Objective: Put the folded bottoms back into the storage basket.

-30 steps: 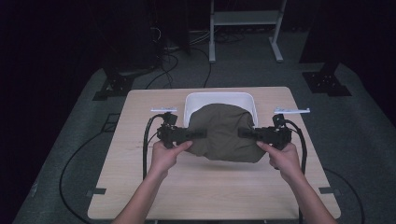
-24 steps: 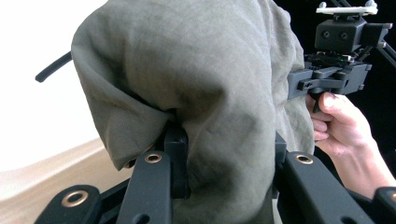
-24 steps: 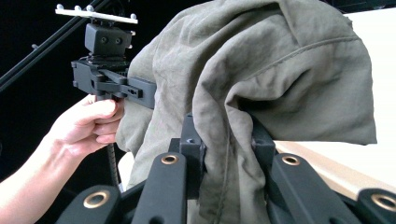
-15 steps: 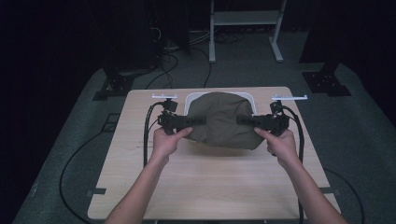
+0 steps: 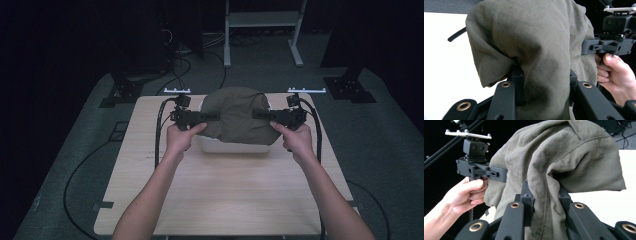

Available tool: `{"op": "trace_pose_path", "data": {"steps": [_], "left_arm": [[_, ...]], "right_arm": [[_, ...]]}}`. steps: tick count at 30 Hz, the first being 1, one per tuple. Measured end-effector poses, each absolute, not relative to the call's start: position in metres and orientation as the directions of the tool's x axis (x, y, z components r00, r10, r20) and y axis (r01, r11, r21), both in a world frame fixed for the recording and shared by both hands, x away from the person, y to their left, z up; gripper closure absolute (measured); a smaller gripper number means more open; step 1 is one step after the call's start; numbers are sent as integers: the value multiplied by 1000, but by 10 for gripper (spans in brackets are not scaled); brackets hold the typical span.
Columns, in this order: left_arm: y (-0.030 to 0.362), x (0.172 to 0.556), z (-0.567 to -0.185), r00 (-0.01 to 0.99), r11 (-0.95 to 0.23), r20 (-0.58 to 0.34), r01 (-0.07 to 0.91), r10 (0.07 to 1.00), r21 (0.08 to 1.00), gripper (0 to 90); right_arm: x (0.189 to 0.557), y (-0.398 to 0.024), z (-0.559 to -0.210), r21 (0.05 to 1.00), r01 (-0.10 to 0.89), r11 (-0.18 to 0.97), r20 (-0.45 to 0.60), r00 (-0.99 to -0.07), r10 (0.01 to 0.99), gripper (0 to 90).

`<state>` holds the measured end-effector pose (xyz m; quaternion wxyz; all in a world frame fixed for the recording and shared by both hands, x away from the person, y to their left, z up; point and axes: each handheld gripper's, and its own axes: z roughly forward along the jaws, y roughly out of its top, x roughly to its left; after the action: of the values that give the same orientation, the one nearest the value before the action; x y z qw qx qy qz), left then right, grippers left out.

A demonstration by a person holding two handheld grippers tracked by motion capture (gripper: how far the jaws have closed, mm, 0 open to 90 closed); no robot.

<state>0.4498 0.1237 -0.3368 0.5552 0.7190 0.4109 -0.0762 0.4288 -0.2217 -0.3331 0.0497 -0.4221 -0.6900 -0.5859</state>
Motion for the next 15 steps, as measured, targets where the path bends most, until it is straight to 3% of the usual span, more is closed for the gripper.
{"op": "trace_pose_path", "data": {"steps": [15], "left_arm": [[119, 486, -372, 595, 9, -615, 715, 517, 700, 648]], "right_arm": [[471, -221, -351, 725, 688, -32, 580, -584, 568, 753]]}}
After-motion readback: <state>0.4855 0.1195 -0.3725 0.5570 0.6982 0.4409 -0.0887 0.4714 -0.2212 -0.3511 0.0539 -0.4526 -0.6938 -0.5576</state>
